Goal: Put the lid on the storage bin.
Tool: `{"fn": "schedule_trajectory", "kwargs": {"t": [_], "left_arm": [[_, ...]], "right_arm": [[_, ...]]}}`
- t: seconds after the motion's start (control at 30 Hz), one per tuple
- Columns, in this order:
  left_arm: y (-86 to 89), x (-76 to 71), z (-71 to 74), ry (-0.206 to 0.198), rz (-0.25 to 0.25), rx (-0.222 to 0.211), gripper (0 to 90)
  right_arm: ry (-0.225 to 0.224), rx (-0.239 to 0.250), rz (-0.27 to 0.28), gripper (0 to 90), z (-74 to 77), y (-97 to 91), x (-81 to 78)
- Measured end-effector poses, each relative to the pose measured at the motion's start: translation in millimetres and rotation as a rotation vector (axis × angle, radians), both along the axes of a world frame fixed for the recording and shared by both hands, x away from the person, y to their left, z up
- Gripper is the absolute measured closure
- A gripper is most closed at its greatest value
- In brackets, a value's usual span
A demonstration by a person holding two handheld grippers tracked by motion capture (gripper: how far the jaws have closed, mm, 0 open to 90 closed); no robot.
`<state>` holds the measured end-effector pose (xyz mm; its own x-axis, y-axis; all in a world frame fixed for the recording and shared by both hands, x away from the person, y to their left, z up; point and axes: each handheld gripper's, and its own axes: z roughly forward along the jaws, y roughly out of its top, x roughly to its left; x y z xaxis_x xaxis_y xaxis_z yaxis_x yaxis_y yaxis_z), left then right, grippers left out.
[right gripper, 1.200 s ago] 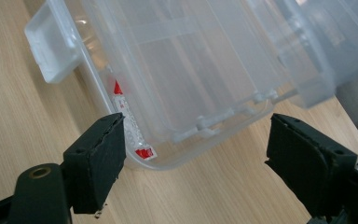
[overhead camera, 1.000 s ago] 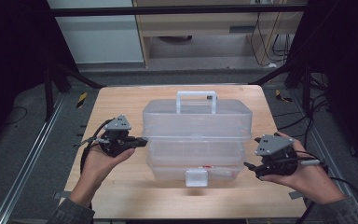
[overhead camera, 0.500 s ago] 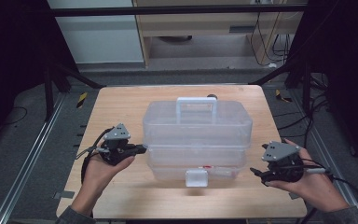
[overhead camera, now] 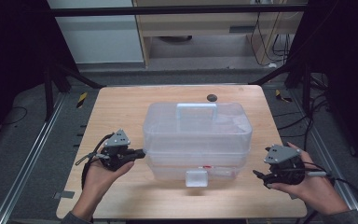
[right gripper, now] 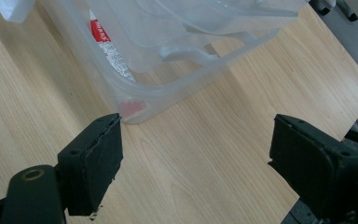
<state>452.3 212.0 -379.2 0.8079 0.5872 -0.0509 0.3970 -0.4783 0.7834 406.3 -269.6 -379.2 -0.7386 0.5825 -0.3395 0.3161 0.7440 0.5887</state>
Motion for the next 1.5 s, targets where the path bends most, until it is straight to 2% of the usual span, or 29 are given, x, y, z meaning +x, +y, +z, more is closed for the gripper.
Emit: {"fn": "schedule_trajectory", "kwargs": {"t": [0.23,0.5,0.63,0.83,0.93,1.0,1.03,1.07,1.1,1.13,1.17,1.2,1.27,1.3,1.33,1.37,1.4,1.47,1.5], "left_arm": [[0.9,-0.8,-4.3,0.005,-0.006,-0.004,89.9],[1.1,-2.9,-14.3,0.017,-0.010,0.010,89.9],[1.2,-3.4,-16.8,0.022,-0.009,0.013,89.9],[1.9,-4.8,-16.7,0.022,-0.017,0.035,89.9],[10.7,1.1,-14.9,0.047,-0.030,0.058,89.9],[22.1,6.8,-10.1,0.042,-0.004,0.055,89.9],[22.1,6.8,-10.1,0.042,-0.004,0.055,89.9],[33.7,13.4,-3.1,0.023,0.031,0.066,89.9],[33.7,13.4,-3.1,0.023,0.031,0.066,89.9],[44.2,20.9,2.1,0.009,0.066,0.063,89.9],[44.2,20.9,2.1,0.009,0.066,0.063,89.9],[53.0,28.5,3.7,-0.001,0.101,0.056,89.9],[60.1,36.3,1.6,-0.002,0.135,0.058,89.9],[60.1,36.3,1.6,-0.002,0.135,0.058,89.9],[66.7,44.5,-3.9,0.017,0.157,0.059,89.9],[66.7,44.5,-3.9,0.017,0.157,0.059,89.9],[71.7,50.3,-8.7,0.031,0.172,0.051,89.9],[75.4,55.6,-12.9,0.034,0.194,0.062,89.9],[75.4,55.6,-12.9,0.034,0.194,0.062,89.9]], "right_arm": [[0.004,-0.002,-0.004,17.0,-3.1,-0.2,0.2],[0.002,0.003,-0.010,16.8,-7.4,-0.7,2.0],[-0.001,0.004,-0.034,16.4,-10.7,-2.2,4.1],[-0.013,-0.015,-0.063,15.7,-12.0,-5.4,6.3],[-0.020,-0.034,-0.080,15.7,-11.3,-7.9,8.5],[-0.022,-0.050,-0.103,15.8,-10.4,-10.2,11.1],[-0.022,-0.050,-0.103,15.8,-10.4,-10.2,11.1],[-0.025,-0.049,-0.130,15.8,-9.2,-14.5,15.8],[-0.025,-0.049,-0.130,15.8,-9.2,-14.5,15.8],[-0.026,-0.042,-0.155,15.9,-9.1,-18.2,20.6],[-0.026,-0.042,-0.155,15.9,-9.1,-18.2,20.6],[-0.019,-0.041,-0.184,17.4,-11.5,-22.0,27.5],[-0.009,-0.039,-0.210,22.4,-15.4,-24.5,35.5],[-0.009,-0.039,-0.210,22.4,-15.4,-24.5,35.5],[0.013,-0.043,-0.243,22.9,-20.7,-26.0,45.5],[0.013,-0.043,-0.243,22.9,-20.7,-26.0,45.5],[0.025,-0.053,-0.259,24.3,-24.5,-26.0,53.9],[0.043,-0.061,-0.273,25.1,-28.8,-25.1,64.8],[0.043,-0.061,-0.273,25.1,-28.8,-25.1,64.8]]}}
